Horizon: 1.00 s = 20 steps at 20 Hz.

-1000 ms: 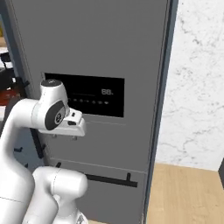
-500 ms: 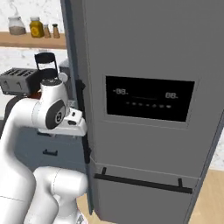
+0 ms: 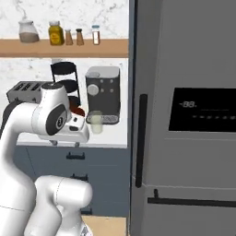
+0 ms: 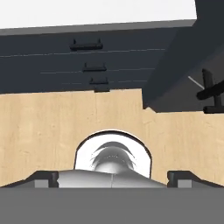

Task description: Grab a lemon wedge from the fridge and one ice cube from the ice bowl, and put them in the glass of lemonade.

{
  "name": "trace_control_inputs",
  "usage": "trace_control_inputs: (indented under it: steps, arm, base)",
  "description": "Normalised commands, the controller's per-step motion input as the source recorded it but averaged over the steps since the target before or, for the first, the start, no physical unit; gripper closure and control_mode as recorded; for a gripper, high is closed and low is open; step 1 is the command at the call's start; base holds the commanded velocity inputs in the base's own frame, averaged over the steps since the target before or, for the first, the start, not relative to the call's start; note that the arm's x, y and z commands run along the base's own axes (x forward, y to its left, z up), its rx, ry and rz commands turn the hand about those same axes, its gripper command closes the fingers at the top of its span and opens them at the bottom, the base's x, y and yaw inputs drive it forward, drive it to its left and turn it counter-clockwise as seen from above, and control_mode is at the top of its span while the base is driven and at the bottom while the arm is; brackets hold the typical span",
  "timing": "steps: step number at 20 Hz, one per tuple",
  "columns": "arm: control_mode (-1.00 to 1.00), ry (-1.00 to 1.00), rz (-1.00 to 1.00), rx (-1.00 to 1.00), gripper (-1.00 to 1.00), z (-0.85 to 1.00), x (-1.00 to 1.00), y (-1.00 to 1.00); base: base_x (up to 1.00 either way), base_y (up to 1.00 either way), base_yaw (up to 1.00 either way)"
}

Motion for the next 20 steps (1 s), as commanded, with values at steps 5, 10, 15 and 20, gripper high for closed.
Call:
trace_control_inputs:
  steps: [5, 10, 15, 20]
  arm:
    - [1.00, 0.00, 0.00, 0.00, -1.00, 0.00, 0.00, 0.00]
    - [1.00, 0.00, 0.00, 0.00, -1.00, 0.00, 0.00, 0.00]
    - [-1.00, 0.00, -0.03, 0.00, -1.00, -0.01, 0.06, 0.06]
    - [-1.00, 0.00, 0.00, 0.00, -1.00, -0.03, 0.03, 0.08]
  base:
    - [0.77, 1.00, -0.52]
    - [0.78, 1.00, -0.52]
    - [0.51, 0.73, -0.34]
    - [0.00, 0.00, 0.00]
